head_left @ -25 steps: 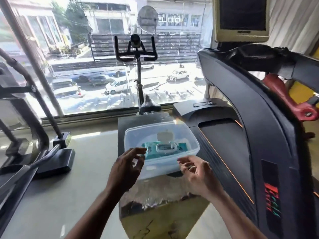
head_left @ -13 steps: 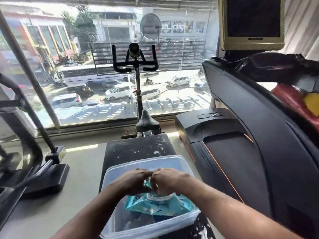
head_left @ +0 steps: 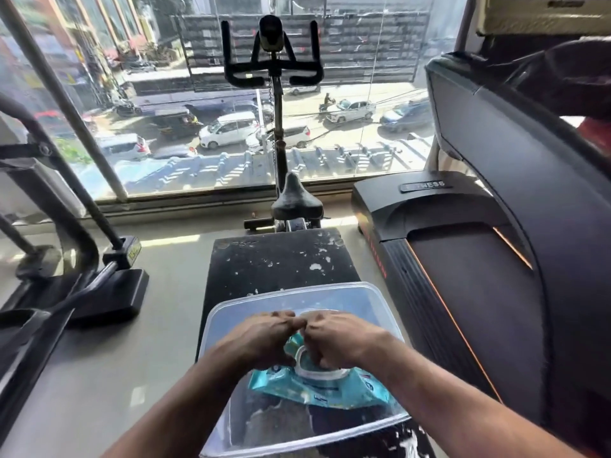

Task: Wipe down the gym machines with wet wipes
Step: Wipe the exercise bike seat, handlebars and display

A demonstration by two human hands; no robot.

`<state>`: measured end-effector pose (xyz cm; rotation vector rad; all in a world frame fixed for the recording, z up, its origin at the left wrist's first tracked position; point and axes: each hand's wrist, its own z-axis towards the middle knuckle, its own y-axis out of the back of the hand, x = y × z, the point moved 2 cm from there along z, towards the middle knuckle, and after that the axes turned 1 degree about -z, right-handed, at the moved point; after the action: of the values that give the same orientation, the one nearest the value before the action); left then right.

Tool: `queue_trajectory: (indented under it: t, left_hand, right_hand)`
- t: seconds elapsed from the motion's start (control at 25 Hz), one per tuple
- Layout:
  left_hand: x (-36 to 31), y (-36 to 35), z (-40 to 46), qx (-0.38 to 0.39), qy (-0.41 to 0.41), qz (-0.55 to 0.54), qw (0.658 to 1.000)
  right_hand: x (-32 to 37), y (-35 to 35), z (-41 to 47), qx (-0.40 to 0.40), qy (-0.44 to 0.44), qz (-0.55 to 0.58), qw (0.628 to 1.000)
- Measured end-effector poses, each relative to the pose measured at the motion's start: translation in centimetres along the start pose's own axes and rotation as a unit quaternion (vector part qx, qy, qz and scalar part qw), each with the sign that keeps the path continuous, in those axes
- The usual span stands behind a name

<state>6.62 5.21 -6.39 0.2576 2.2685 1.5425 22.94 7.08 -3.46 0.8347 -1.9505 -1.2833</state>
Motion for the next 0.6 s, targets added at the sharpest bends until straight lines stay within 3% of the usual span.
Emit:
queue_trajectory:
  t: [0.12, 0.36, 0.6]
  left_hand:
    - [-0.3, 0.1, -0.3, 0.006, -0.003, 0.011, 1.0]
    - [-0.4, 0.5, -0.6, -0.023, -0.006, 0.011, 1.0]
    - [-0.6, 0.7, -0.8, -0.027, 0.002, -0.006, 1.0]
  right_hand:
    - [0.4, -0.3, -0.1, 0.0, -0.004, -0.021, 1.0]
    - [-0.4, 0.9, -0.9, 0.014, -0.058, 0.096, 0.994]
    - [-1.1, 1.8, -1.5, -0.035, -0.074, 0.164, 0.983]
